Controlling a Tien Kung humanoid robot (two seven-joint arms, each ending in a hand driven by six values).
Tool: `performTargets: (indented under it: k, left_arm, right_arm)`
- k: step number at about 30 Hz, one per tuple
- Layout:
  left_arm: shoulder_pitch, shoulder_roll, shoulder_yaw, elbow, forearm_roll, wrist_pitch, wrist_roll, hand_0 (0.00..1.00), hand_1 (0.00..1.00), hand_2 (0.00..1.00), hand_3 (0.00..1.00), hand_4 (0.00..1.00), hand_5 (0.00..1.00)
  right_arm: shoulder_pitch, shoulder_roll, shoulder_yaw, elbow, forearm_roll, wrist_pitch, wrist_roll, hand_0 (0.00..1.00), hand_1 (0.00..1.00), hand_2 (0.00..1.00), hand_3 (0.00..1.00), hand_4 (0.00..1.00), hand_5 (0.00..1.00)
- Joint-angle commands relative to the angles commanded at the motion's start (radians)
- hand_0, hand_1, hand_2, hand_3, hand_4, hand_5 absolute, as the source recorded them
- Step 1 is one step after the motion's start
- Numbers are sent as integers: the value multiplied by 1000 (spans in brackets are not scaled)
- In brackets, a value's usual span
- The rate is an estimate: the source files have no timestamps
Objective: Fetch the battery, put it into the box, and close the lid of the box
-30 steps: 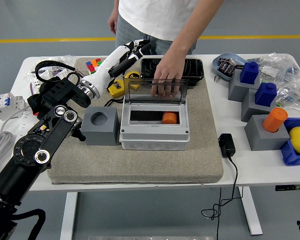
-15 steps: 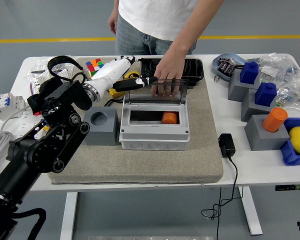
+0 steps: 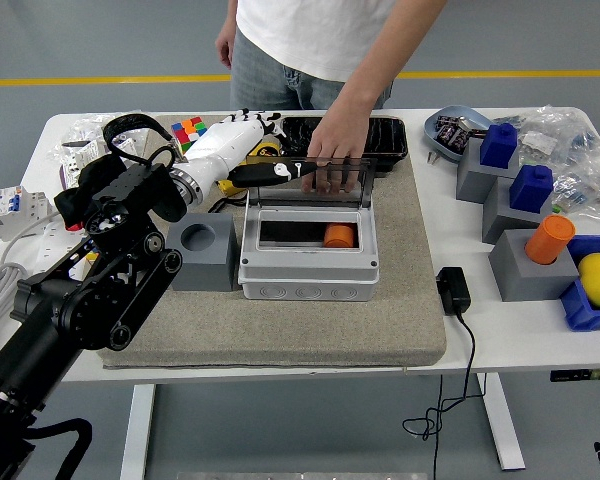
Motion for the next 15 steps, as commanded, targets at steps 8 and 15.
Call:
performTargets:
  k: [8,15]
  left_arm:
    - [2,0,25,-1,0,-7,6,998,998,998,643,998,998]
    - [17,0,51,-6,0,-12,6,998,998,998,641,998,998]
  right_arm:
    - [0,-1,14,0,-10,-2,-1,896,877,844,866,998,998]
    - [-9,-5,11,0,-9,-5,-4,895,877,843,865,998,998]
